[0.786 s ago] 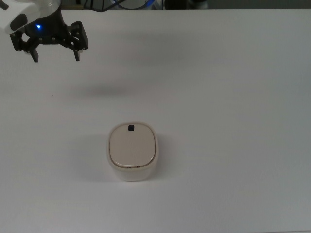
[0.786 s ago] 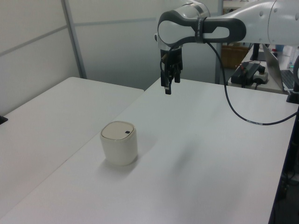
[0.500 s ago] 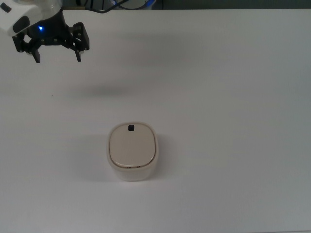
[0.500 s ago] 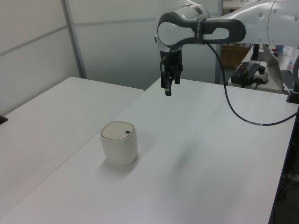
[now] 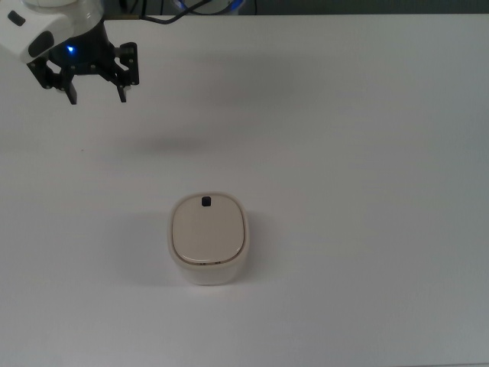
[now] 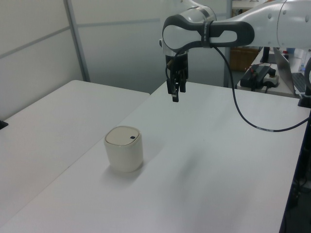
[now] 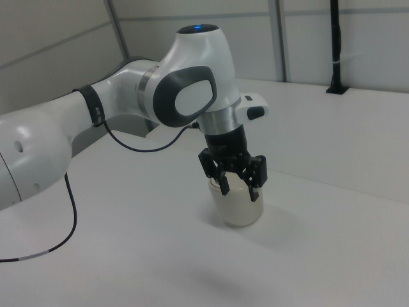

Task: Open the trash can
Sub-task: 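Move the gripper over the cream trash can and lower toward its lid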

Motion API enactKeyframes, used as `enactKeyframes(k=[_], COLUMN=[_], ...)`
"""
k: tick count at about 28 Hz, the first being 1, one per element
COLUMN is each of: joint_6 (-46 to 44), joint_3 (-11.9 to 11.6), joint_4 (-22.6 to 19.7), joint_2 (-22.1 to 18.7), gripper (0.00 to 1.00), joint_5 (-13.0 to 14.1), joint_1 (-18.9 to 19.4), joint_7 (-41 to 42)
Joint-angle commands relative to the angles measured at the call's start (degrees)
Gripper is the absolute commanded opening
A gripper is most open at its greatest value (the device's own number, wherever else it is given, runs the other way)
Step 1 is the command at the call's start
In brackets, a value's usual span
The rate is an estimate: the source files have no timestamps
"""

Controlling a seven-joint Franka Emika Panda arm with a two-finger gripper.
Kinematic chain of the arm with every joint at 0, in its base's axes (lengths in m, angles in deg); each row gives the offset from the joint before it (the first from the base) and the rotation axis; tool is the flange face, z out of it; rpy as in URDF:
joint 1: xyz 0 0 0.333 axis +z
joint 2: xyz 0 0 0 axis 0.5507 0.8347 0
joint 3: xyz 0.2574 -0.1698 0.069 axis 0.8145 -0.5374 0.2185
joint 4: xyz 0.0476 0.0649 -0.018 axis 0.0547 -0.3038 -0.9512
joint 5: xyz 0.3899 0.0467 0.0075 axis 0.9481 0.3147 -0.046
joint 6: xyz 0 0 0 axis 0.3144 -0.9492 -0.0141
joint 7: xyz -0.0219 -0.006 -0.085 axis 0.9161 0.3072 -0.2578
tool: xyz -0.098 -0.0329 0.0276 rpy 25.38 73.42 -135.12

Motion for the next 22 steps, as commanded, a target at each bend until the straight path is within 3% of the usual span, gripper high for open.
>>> enactKeyframes(k=[1, 11, 17, 22], joint_6=[-0.9, 0.7, 8.2, 13.7], joint_3=[0.1, 0.3, 0.5, 0.7], joint_4=[0.0, 0.3, 0.3, 0.3], joint_2=[-0.1, 1.2, 2.7, 5.0], gripper=[0.00, 0.00, 0.00, 0.00], joint_5=[0.4, 1.7, 5.5, 5.9], joint_1=[0.7, 3.1, 3.8, 5.2], joint_7=[0.6, 1.0, 1.3, 0.9])
